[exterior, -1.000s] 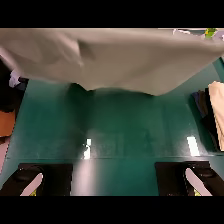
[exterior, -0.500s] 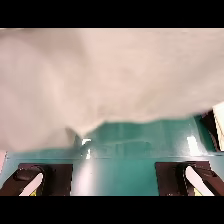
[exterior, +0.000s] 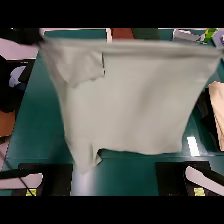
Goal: Fold the shirts.
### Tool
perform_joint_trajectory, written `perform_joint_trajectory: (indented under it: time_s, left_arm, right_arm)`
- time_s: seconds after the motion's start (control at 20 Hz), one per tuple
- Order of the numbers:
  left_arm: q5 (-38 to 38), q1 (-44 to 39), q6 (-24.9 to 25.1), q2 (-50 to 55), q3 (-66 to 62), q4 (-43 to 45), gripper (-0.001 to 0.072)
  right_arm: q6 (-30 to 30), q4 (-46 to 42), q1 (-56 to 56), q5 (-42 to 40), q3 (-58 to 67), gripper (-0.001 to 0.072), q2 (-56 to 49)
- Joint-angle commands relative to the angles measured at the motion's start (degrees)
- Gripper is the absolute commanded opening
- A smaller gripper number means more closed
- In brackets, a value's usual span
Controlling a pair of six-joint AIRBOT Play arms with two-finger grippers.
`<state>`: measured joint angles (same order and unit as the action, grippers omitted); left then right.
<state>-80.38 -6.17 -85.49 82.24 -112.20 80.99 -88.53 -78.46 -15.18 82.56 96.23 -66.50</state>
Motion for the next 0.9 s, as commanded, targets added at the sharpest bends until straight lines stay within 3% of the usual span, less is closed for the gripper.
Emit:
perform_joint_trajectory:
  time_s: [0.0, 0.3, 0.55, 0.65, 0.85]
  left_arm:
    - [0.0, 0.0, 0.0, 14.3, 5.2, -1.1, 0.0024]
    - [9.8, 0.0, 0.5, 20.0, 7.9, -1.0, 0.0024]
    - [-0.2, 0.5, 0.5, 18.5, 5.8, -0.9, 0.0024]
    - [-3.5, 0.5, 0.5, 18.5, 7.0, -0.7, 0.0024]
    - [-2.7, 0.5, 0.5, 18.5, 14.3, -1.7, 0.0025]
  right_arm:
    - [1.2, 0.3, 3.3, -4.6, -9.4, 0.0015, -9.8]
    - [1.0, 0.4, 7.4, -12.0, -6.3, 0.0015, -22.6]
    - [1.0, -1.0, 6.9, -8.2, -1.7, 0.0015, -21.5]
    - [1.0, -3.5, 6.9, -7.8, -6.7, 0.0015, -18.8]
    - [1.0, -4.2, 6.9, -11.1, -20.8, 0.0016, -14.3]
